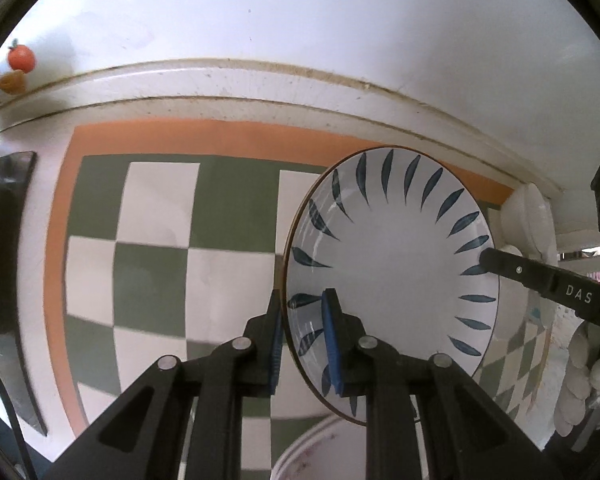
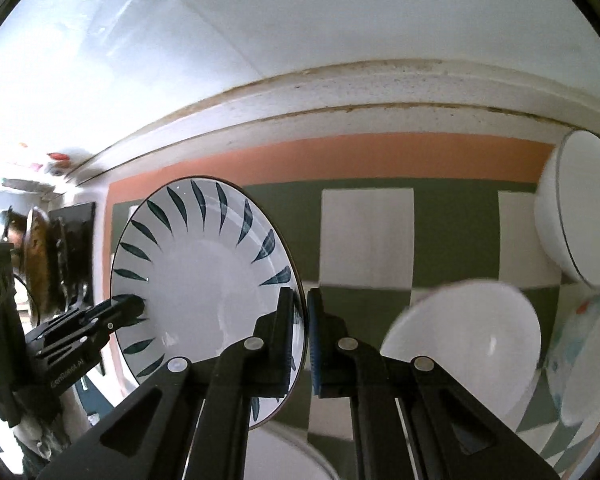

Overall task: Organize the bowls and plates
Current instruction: 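Grasp the blue-striped plate with the left gripper while the right gripper holds the stack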

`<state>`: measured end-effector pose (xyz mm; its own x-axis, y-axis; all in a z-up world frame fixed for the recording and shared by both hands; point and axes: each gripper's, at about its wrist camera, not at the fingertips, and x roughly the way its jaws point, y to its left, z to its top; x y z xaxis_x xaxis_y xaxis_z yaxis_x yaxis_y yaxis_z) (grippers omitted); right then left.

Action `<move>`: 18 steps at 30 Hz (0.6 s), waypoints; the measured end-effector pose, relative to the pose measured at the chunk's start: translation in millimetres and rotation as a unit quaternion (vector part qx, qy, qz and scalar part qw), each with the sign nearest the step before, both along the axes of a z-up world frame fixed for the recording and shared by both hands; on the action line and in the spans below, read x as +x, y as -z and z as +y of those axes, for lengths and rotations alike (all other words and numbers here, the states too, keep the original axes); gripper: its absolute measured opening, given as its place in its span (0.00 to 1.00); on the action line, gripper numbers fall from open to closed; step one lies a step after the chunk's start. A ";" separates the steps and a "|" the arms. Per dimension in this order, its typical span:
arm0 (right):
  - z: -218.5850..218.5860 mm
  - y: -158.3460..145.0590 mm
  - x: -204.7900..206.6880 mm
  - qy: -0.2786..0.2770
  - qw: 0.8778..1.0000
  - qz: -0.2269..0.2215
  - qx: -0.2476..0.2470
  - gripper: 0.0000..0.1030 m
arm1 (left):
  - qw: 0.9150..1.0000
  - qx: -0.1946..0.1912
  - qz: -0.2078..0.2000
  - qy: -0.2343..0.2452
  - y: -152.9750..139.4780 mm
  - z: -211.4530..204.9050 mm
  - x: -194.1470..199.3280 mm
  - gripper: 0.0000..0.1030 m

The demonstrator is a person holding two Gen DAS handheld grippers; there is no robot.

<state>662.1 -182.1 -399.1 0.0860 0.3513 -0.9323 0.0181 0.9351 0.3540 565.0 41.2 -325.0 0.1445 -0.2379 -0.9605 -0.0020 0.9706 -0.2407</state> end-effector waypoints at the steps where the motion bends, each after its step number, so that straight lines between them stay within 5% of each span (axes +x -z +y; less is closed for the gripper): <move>1: 1.0 -7.4 -8.8 -0.003 1.000 -0.004 0.002 0.08 | 1.000 0.002 -0.004 0.001 -5.5 -0.2 -6.0 0.16; 9: 7.4 -37.2 -72.0 -0.018 0.999 -0.021 0.017 0.08 | 1.000 0.007 -0.022 0.012 -39.9 6.0 -58.4 0.16; 18: 1.1 -42.0 -148.7 -0.019 0.999 -0.018 0.030 0.08 | 0.999 0.009 -0.021 0.032 -40.3 -7.0 -115.9 0.16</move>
